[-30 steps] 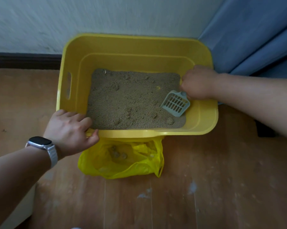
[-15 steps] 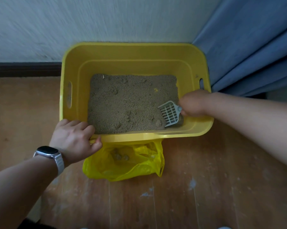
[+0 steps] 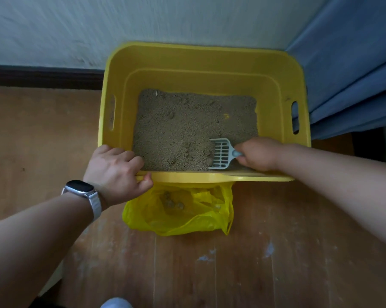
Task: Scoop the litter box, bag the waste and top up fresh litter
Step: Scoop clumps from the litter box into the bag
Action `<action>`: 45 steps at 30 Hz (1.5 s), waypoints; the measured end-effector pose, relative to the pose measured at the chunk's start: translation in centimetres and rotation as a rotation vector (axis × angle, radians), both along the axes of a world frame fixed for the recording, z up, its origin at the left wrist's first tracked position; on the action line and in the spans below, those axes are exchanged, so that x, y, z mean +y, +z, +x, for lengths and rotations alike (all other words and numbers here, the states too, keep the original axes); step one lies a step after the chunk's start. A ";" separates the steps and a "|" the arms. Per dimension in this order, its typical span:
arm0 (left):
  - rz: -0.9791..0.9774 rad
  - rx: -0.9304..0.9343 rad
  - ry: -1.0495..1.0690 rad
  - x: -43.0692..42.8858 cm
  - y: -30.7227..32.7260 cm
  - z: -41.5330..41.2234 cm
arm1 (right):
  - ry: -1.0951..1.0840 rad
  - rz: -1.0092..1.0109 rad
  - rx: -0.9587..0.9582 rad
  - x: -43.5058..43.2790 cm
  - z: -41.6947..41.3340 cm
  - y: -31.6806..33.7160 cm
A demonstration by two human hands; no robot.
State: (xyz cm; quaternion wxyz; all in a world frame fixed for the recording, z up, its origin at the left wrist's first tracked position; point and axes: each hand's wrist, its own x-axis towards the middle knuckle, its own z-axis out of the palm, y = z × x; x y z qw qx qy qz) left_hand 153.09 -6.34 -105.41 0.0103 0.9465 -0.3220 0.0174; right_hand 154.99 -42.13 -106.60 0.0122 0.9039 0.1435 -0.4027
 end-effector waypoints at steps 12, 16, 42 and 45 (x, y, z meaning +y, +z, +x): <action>-0.098 -0.086 -0.028 0.4 -0.9 0.0 | 0.099 0.051 -0.037 3.6 2.2 -1.2; -0.124 -0.114 -0.020 0.3 -1.0 -0.1 | 0.138 0.047 -0.050 4.0 2.9 -1.1; -0.131 -0.110 0.022 0.0 -0.7 0.0 | -0.181 0.376 0.041 11.3 2.6 -4.1; -0.119 -0.102 0.033 -0.1 -0.6 0.0 | -0.231 0.410 0.019 11.5 2.8 -4.0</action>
